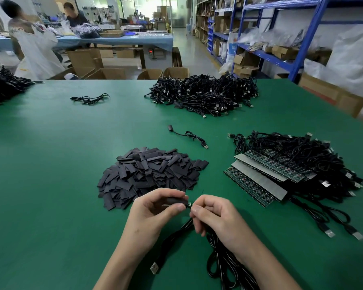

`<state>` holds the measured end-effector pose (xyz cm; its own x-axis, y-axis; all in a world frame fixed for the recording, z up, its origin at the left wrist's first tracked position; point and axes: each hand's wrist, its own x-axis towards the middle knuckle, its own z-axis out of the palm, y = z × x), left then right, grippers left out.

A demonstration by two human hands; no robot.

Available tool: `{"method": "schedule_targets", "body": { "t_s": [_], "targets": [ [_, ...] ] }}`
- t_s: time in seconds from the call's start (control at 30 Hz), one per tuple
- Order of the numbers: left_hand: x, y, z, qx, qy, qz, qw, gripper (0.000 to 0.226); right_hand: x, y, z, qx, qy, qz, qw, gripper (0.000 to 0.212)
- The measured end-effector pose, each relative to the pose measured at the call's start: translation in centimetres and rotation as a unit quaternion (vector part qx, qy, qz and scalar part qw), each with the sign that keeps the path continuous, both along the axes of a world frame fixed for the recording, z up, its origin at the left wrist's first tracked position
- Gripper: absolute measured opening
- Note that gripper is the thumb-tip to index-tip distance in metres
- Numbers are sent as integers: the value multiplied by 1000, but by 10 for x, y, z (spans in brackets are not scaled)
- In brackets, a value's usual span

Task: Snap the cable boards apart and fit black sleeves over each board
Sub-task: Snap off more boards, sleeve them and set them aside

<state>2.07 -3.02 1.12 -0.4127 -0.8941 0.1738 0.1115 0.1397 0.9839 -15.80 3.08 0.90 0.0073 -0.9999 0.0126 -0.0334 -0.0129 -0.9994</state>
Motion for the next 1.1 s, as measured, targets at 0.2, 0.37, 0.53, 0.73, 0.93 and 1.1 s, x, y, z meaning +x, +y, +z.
{"method": "schedule_targets", "body": {
  "t_s": [0.2, 0.37, 0.53, 0.73, 0.93, 1.1],
  "targets": [
    [2, 0, 1, 0, 11, -27, 1000, 29, 1, 1, 3, 25, -36, 5, 999, 21],
    [2, 1, 1, -12, -4, -43, 999, 36, -2, 2, 5, 45, -89, 28, 995, 23],
    [2, 1, 0, -27, -9, -25, 999, 25, -1, 4, 8, 56, -90, 58, 993, 23],
    [3, 0, -2, -42, -14, -30, 999, 21, -3, 4, 8, 64, -85, 70, 992, 24],
    [4, -1, -1, -76, -38, -29, 996, 19, -5, 4, 4, 83, -109, 91, 986, 25],
    [5, 0, -1, -93, -53, -20, 994, 21, -5, 4, 4, 90, -111, 99, 985, 27]
  ]
}}
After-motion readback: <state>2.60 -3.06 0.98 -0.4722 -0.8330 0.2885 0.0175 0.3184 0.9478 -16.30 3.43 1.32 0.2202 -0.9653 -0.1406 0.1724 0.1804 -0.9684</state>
